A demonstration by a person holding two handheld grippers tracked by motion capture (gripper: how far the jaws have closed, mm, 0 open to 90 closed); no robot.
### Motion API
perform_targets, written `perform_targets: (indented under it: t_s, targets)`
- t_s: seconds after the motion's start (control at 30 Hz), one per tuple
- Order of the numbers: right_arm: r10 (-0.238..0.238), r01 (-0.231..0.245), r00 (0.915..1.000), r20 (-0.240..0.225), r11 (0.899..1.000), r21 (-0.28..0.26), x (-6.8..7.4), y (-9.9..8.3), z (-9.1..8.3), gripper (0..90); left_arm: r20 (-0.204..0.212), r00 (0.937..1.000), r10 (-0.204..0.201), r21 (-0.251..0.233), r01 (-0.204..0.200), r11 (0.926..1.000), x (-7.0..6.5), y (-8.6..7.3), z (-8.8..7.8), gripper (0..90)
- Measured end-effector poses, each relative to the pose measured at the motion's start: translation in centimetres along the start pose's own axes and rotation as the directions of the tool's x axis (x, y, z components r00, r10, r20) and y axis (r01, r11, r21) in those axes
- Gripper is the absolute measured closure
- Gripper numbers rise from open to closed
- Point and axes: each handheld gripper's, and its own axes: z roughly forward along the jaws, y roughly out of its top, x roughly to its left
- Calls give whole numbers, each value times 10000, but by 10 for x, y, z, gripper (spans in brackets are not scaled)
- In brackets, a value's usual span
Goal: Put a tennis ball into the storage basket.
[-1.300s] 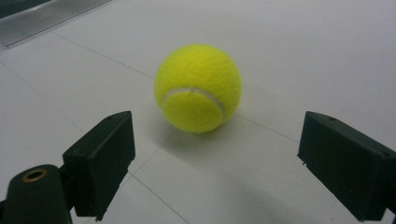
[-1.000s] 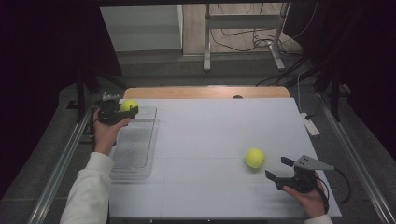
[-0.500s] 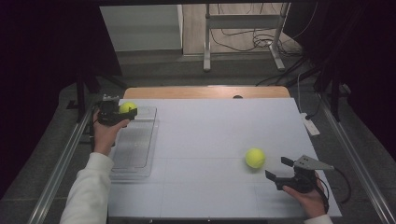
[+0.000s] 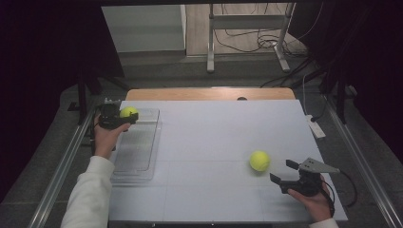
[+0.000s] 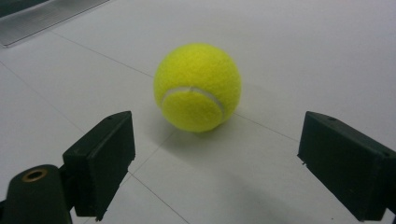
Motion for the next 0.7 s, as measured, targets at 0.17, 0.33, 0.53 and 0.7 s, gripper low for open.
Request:
perform_targets:
  t_s: [0.17, 0.33, 0.53, 0.7]
  targets:
    - [1, -1, 10000, -2, 10000, -2, 0, 0, 0, 112, -20, 10000, 38, 84, -38, 10000, 0, -1, 2, 271]
    - [5, -5, 10000, 8, 10000, -7, 0, 0, 0, 112, 0, 9999, 110, 168, -110, 9998, -1, -1, 4, 271]
    - [3, -3, 10000, 3, 10000, -13, 0, 0, 0, 112, -3, 9999, 149, 381, -149, 9992, -2, -1, 7, 271]
    - [13, -13, 10000, 4, 10000, -5, 0, 0, 0, 111, 41, 9999, 99, 445, -101, 9990, -2, -1, 9, 271]
